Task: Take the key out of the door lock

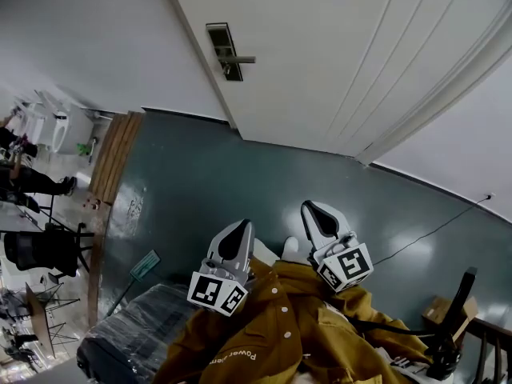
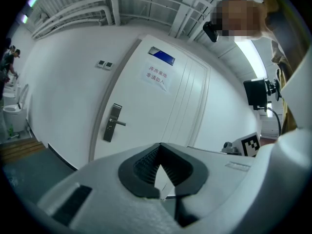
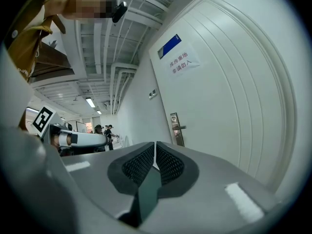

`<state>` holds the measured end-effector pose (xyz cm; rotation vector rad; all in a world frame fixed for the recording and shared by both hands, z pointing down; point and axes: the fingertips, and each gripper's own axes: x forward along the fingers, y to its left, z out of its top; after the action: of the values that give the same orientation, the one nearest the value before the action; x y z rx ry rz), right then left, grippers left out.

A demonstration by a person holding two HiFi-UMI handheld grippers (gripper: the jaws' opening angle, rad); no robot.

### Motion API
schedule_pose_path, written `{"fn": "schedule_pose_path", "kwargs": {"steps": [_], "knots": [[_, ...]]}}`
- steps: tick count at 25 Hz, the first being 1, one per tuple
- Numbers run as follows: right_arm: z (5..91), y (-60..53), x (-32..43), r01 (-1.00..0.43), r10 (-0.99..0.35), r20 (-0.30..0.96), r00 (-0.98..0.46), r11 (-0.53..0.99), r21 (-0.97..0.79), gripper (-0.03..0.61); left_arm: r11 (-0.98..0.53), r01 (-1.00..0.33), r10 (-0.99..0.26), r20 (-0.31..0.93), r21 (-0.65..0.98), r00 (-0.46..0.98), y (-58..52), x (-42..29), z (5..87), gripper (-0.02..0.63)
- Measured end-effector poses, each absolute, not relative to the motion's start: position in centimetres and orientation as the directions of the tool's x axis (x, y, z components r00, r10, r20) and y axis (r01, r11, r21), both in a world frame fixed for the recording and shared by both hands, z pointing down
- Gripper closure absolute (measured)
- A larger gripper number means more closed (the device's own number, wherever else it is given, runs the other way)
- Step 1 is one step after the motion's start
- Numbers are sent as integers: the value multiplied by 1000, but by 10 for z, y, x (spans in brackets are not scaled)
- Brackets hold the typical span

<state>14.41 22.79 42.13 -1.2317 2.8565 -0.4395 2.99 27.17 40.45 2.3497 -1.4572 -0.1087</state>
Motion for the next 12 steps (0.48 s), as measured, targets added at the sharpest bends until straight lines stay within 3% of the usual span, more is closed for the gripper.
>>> {"fn": "schedule_pose_path", "kwargs": {"steps": [12], "knots": [[441,153,107,-660,-650,139,-747,702,-267,558,-294,-873,-916,148,389,374,206,-11,424,614]]}}
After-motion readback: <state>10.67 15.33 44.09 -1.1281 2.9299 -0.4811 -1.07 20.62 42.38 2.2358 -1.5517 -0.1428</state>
